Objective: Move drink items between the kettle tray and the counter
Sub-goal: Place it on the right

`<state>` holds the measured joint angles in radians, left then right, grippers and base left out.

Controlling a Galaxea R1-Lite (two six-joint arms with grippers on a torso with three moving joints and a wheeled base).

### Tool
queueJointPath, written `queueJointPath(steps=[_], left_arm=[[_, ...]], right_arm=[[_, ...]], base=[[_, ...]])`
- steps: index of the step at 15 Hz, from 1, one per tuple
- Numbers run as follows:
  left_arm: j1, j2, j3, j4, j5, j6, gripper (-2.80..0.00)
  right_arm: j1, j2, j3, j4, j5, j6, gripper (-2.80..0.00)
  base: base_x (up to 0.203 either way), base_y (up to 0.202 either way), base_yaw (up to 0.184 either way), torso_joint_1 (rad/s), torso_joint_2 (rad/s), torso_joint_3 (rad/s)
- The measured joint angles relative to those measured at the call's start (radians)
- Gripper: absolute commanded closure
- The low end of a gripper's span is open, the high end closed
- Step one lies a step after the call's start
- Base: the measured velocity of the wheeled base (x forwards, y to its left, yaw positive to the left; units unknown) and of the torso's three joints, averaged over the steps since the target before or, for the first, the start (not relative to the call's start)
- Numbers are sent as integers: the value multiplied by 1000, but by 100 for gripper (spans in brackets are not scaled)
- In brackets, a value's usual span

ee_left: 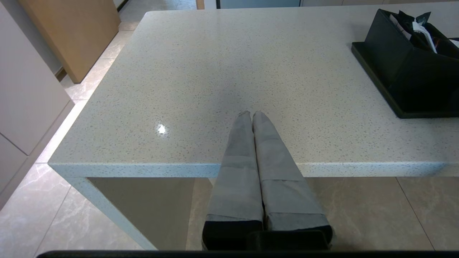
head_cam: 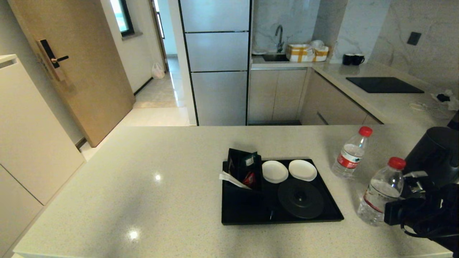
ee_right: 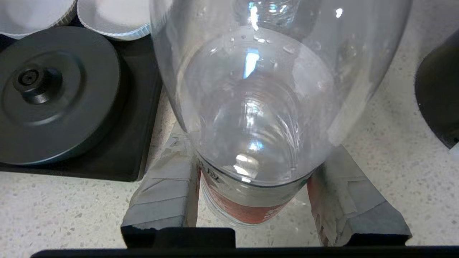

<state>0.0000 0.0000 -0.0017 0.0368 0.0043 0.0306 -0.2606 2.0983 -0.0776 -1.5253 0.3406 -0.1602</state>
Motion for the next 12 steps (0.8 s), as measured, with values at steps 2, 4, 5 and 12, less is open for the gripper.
queueJointPath(steps=[2, 4, 5, 12], left_arm=[[0, 0, 0, 0, 0, 0, 0], [0, 0, 0, 0, 0, 0, 0], [0, 0, 0, 0, 0, 0, 0], [0, 0, 0, 0, 0, 0, 0]], right_arm=[[0, -1, 2, 2, 1, -1, -280], [0, -1, 5, 6, 1, -1, -280], [0, -2, 7, 10, 1, -1, -280], [-3, -73, 67, 6, 64, 2, -280]], base=[[0, 0, 0, 0, 0, 0], [0, 0, 0, 0, 0, 0], [0, 0, 0, 0, 0, 0], [0, 0, 0, 0, 0, 0]])
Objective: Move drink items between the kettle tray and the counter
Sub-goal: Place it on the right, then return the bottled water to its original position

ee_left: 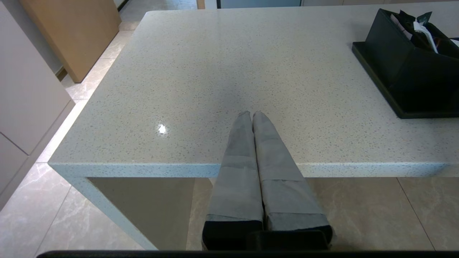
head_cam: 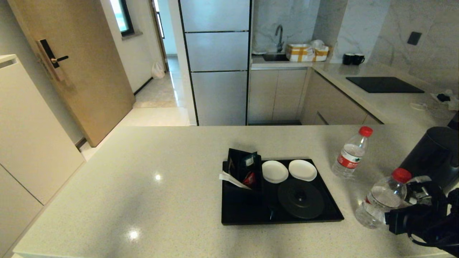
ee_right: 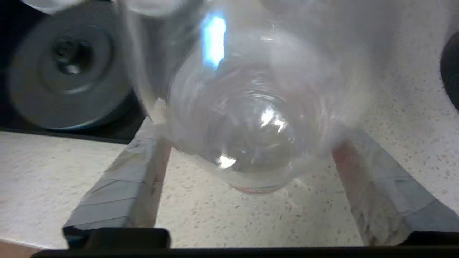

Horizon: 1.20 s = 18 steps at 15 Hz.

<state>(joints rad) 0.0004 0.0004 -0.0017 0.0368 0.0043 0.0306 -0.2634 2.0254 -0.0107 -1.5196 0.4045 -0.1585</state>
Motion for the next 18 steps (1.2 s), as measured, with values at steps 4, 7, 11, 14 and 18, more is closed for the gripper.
queueJointPath(steps=[4, 7, 11, 14, 18], left_arm=[[0, 0, 0, 0, 0, 0, 0], [0, 0, 0, 0, 0, 0, 0], [0, 0, 0, 0, 0, 0, 0], [0, 0, 0, 0, -1, 0, 0], [0, 0, 0, 0, 0, 0, 0]], right_arm=[[-15, -50, 9, -1, 3, -1, -280], [-34, -91, 9, -1, 43, -3, -280], [-59, -170, 9, 12, 117, -3, -280], [-61, -273, 9, 124, 141, -4, -280], [-63, -491, 9, 335, 160, -4, -280]], base=[[0, 0, 0, 0, 0, 0], [0, 0, 0, 0, 0, 0], [0, 0, 0, 0, 0, 0], [0, 0, 0, 0, 0, 0], [0, 0, 0, 0, 0, 0]])
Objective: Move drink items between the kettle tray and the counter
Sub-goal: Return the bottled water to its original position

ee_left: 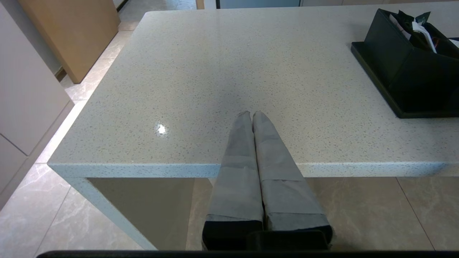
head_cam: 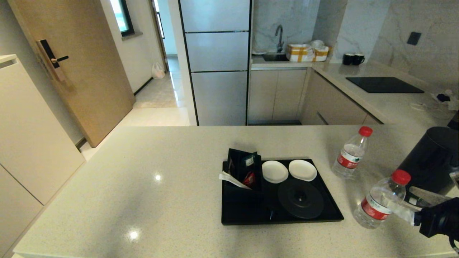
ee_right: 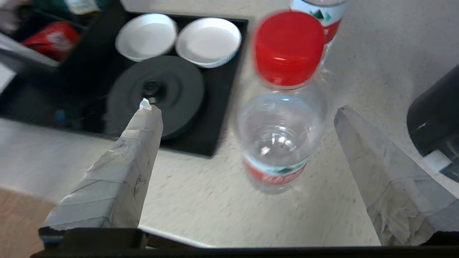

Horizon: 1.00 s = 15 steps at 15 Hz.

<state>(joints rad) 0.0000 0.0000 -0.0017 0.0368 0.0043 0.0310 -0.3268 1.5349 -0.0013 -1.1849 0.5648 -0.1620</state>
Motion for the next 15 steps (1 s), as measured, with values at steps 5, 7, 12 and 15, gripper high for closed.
queueJointPath(steps=[5, 7, 12, 15], left_arm=[[0, 0, 0, 0, 0, 0, 0], [0, 0, 0, 0, 0, 0, 0], [0, 0, 0, 0, 0, 0, 0], [0, 0, 0, 0, 0, -1, 0]], right_arm=[[-12, -312, -75, 299, 2, 11, -280], [-14, -458, -180, 507, 9, 35, 0], [-16, -668, -426, 1023, 55, 41, 0], [-15, -705, -480, 1108, 90, 41, 0]], base=[[0, 0, 0, 0, 0, 0], [0, 0, 0, 0, 0, 0], [0, 0, 0, 0, 0, 0], [0, 0, 0, 0, 0, 0]])
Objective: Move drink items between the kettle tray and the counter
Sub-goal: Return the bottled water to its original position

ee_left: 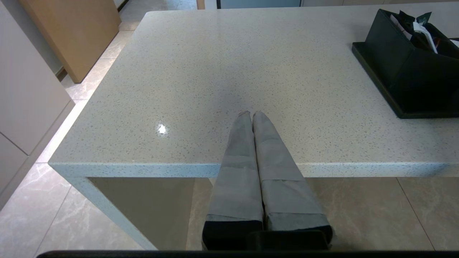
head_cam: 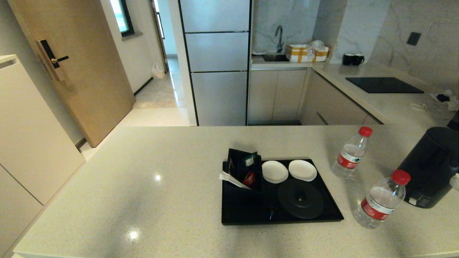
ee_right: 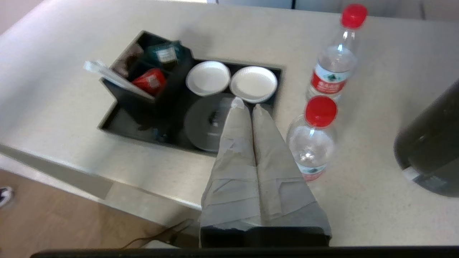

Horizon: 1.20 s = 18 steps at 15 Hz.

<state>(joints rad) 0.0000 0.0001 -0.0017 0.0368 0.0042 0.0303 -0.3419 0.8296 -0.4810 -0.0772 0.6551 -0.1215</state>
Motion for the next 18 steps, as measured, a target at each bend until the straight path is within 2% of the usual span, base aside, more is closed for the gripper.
queueJointPath(steps=[2, 5, 8, 10, 12, 15, 18], left_arm=[[0, 0, 0, 0, 0, 0, 0], [0, 0, 0, 0, 0, 0, 0], [1, 0, 0, 0, 0, 0, 0], [0, 0, 0, 0, 0, 0, 0], [0, 0, 0, 0, 0, 0, 0], [0, 0, 0, 0, 0, 0, 0], [0, 0, 0, 0, 0, 0, 0]], right_arm=[[0, -27, -69, 102, 39, -1, 0], [1, -74, -265, 361, 105, -3, 0], [11, -109, -465, 608, 135, -8, 0], [51, -132, -577, 751, 138, -12, 0], [126, -172, -687, 885, 122, -16, 0], [235, -292, -700, 1006, 54, -18, 0], [308, -420, -613, 1019, -37, -7, 0]], base=[[0, 0, 0, 0, 0, 0], [0, 0, 0, 0, 0, 0], [0, 0, 0, 0, 0, 0], [0, 0, 0, 0, 0, 0], [0, 0, 0, 0, 0, 0], [0, 0, 0, 0, 0, 0], [0, 0, 0, 0, 0, 0]])
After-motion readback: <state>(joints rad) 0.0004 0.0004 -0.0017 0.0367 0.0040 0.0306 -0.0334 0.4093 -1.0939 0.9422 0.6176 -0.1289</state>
